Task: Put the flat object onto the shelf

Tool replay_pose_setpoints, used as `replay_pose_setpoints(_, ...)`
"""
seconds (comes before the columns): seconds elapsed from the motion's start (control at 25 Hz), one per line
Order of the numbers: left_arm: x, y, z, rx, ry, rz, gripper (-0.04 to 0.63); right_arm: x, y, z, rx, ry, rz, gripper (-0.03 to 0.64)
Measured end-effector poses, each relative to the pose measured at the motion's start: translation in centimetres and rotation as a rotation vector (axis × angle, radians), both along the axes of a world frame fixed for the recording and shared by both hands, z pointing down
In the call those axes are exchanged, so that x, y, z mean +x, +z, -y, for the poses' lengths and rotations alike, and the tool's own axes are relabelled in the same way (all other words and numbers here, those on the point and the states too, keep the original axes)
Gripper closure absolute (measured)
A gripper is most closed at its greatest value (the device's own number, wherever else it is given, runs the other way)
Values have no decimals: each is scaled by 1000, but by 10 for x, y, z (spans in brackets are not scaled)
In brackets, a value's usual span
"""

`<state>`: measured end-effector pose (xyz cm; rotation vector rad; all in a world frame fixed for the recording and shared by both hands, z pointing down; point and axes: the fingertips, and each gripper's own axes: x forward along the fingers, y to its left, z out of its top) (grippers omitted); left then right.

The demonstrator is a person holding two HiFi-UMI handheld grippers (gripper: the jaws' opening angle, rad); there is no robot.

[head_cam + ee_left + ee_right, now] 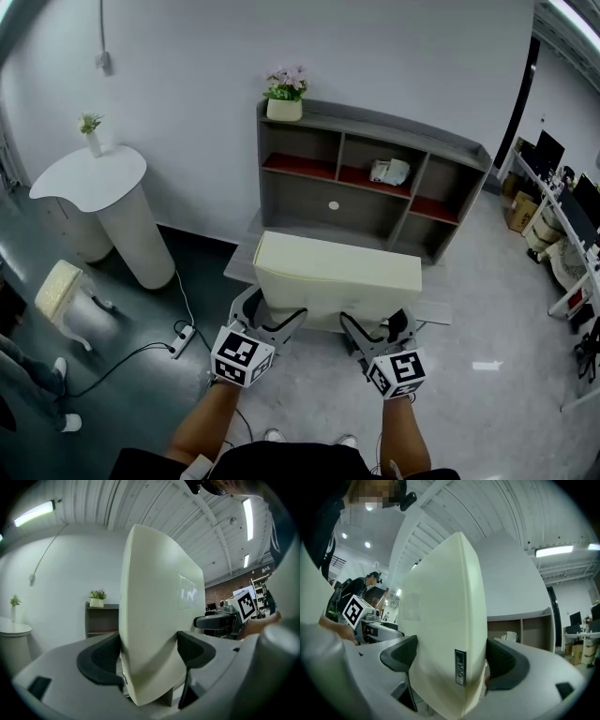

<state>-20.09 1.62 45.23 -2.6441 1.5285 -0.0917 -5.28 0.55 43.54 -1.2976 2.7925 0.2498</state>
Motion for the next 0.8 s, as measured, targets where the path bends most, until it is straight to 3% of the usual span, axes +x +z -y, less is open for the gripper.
replay_pose_setpoints(0.4, -10, 2, 3, 10, 34, -12, 212, -9, 1, -2, 1, 27, -11, 169)
replay_pose_setpoints(0.8, 6, -1, 51, 12, 26, -4, 212, 7, -2, 48, 28, 21, 1, 169)
